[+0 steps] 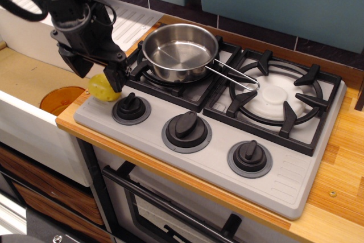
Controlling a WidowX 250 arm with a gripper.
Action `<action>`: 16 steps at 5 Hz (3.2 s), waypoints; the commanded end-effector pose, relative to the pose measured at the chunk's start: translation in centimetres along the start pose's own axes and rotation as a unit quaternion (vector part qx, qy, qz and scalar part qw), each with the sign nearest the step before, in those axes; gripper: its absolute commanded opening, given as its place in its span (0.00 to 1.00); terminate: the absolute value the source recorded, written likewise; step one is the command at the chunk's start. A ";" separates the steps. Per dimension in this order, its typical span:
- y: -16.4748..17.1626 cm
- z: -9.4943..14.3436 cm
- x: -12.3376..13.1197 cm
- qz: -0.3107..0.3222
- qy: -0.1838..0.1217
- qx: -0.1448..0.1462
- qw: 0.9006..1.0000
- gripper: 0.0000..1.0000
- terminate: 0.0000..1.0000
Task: Put pot or pan on stove and put potato in pot or pan
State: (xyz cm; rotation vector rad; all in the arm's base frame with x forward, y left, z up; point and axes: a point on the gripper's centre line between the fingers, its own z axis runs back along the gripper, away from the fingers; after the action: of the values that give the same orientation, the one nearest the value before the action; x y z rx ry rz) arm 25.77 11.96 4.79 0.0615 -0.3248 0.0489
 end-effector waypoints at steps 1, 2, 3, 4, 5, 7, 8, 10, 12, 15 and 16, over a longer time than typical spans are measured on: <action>0.4 0.5 0.6 -0.006 -0.037 -0.004 0.999 1.00 0.00; 0.4 0.2 0.6 -0.007 -0.043 -0.005 0.999 1.00 0.00; 0.5 -0.1 0.8 -0.008 -0.046 -0.012 0.999 1.00 0.00; 0.5 -0.3 0.8 -0.007 -0.048 -0.014 0.999 1.00 0.00; 0.8 -0.5 0.6 -0.006 -0.050 -0.023 0.998 1.00 0.00; 0.9 -1.2 0.3 -0.005 -0.060 -0.036 0.998 1.00 0.00; 0.8 -1.3 0.3 -0.002 -0.058 -0.048 0.997 1.00 0.00; 0.5 -0.6 0.5 0.011 -0.047 -0.046 0.998 0.00 0.00; 0.3 2.9 2.3 0.026 -0.033 -0.027 0.999 0.00 0.00; -2.7 7.0 6.7 0.078 -0.023 -0.007 0.997 0.00 0.00; -4.0 6.6 7.8 0.091 -0.027 -0.007 0.995 0.00 0.00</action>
State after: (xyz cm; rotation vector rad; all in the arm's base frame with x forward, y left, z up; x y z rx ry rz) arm 30.32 7.55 11.51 0.0057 -0.3309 0.2328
